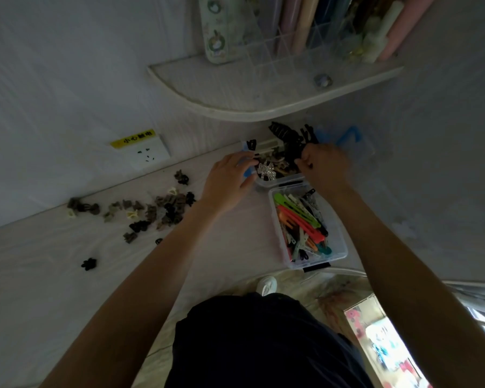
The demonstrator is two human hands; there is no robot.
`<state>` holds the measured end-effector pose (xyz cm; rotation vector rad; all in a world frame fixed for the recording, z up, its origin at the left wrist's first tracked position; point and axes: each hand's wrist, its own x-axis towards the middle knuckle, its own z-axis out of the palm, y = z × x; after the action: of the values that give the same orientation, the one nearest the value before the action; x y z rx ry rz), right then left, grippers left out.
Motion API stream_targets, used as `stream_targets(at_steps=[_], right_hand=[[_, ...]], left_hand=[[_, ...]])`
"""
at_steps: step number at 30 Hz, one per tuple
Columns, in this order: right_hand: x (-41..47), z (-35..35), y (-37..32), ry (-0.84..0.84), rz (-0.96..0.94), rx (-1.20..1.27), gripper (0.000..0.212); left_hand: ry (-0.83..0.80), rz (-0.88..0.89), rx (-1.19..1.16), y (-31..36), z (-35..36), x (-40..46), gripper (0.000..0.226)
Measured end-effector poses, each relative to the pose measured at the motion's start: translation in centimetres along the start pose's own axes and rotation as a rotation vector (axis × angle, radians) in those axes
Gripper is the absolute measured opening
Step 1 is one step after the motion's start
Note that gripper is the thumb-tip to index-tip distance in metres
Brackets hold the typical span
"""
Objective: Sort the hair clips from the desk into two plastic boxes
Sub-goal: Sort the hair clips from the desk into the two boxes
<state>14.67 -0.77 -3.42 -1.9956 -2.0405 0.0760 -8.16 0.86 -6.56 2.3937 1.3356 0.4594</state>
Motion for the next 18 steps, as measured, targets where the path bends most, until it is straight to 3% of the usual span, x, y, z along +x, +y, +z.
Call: stream_targets(at_steps=[3,7,9,12,18], right_hand=[[0.3,-0.2,0.0,0.081,-0.002,0.06,0.017],[4.1,0.8,-0.2,-0.138,-0.04,0.102,0.041],[5.2,1.7,0.2,-0.231,0.0,0.127,0.038],[5.3,1.8,0.8,-0.176,-0.033,0.186,0.026],[5.9,2.3,1.2,-0.302,-0.127,-0.052,0.021]], left_hand=[[-0.011,0.003,0.011,0.1,-0.1,0.1,0.036],[0.003,-0.031,-0.024,0.5,-0.3,0.1,0.037],[0.006,-0.043,-0.03,0.6,-0.3,0.2,0.036],[0.006,-0.046,-0.019,0.5,-0.1,0.2,0.036],[0.026,-0.056,0.001,0.4,-0.4,0.2,0.034]])
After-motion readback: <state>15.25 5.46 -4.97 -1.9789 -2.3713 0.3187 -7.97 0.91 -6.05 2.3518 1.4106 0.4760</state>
